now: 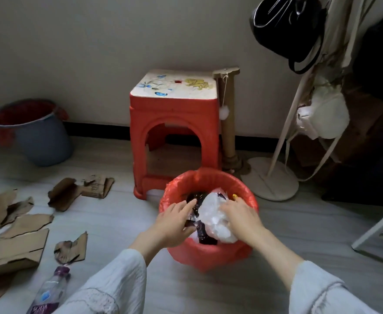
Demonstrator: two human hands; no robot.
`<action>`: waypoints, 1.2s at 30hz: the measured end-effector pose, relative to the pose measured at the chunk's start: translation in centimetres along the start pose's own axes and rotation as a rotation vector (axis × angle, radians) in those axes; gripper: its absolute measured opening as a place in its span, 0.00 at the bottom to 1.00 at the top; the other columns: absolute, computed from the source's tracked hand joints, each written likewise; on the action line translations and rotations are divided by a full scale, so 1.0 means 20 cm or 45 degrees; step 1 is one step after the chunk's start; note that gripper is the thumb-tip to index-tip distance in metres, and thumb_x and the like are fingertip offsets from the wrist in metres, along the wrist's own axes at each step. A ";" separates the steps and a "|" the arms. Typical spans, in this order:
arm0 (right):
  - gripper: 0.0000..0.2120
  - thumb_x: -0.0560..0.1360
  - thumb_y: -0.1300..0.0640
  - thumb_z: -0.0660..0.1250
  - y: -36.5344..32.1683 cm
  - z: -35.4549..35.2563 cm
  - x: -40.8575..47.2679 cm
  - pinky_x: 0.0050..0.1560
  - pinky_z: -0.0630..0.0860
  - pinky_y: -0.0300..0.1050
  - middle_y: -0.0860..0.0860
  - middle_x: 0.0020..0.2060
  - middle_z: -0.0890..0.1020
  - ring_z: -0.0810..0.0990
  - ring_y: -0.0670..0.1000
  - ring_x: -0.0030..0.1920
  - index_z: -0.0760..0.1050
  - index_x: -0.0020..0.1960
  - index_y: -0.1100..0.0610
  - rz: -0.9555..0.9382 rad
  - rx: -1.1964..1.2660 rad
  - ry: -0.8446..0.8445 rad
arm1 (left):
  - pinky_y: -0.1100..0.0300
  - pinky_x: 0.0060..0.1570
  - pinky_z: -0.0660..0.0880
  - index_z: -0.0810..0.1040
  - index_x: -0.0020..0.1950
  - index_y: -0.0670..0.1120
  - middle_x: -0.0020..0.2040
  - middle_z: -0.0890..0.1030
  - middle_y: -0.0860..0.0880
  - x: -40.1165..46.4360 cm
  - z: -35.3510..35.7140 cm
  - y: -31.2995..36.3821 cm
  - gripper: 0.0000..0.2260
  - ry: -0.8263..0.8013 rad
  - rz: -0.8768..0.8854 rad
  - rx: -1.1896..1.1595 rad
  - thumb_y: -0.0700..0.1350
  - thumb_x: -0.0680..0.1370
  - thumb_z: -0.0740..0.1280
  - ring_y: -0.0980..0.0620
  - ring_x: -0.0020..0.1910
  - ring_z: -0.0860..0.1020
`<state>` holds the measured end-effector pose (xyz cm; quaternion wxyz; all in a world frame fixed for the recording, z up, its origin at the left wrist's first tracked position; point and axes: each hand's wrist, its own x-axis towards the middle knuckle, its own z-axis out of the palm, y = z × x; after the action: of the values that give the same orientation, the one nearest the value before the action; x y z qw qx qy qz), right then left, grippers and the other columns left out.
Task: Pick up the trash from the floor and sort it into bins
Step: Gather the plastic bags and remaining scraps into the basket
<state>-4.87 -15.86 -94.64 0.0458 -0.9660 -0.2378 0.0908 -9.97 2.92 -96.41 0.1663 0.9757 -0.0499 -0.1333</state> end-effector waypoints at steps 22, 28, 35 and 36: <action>0.23 0.81 0.58 0.50 0.02 0.66 0.51 0.72 0.38 0.65 0.53 0.76 0.36 0.32 0.54 0.75 0.55 0.76 0.55 -0.252 -0.586 -0.730 | 0.43 0.72 0.42 0.56 0.75 0.44 0.76 0.56 0.42 0.15 0.39 -0.18 0.31 0.325 -0.001 0.230 0.55 0.74 0.49 0.36 0.74 0.45; 0.27 0.80 0.53 0.55 0.03 0.53 0.40 0.68 0.35 0.70 0.50 0.77 0.44 0.40 0.52 0.76 0.51 0.76 0.50 -0.324 -0.499 -0.405 | 0.46 0.69 0.35 0.51 0.76 0.46 0.77 0.51 0.43 0.15 0.38 -0.16 0.33 0.316 -0.046 0.241 0.57 0.72 0.42 0.40 0.73 0.36; 0.37 0.77 0.49 0.58 0.09 0.31 0.23 0.74 0.38 0.59 0.51 0.77 0.44 0.42 0.52 0.77 0.37 0.76 0.47 -0.247 -0.049 -0.343 | 0.47 0.69 0.39 0.54 0.76 0.47 0.76 0.52 0.41 0.12 0.37 -0.15 0.32 0.344 -0.092 0.288 0.57 0.73 0.44 0.40 0.73 0.42; 0.37 0.77 0.48 0.59 0.09 0.28 0.21 0.75 0.39 0.58 0.51 0.77 0.44 0.42 0.52 0.77 0.39 0.76 0.46 -0.247 -0.006 -0.325 | 0.48 0.69 0.38 0.51 0.76 0.47 0.76 0.48 0.42 0.12 0.36 -0.14 0.31 0.343 -0.098 0.285 0.57 0.74 0.44 0.41 0.73 0.41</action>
<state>-1.57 -15.32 -101.07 0.0216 -0.9192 -0.3341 0.2075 -9.58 3.04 -104.53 0.0567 0.9984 -0.0044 -0.0014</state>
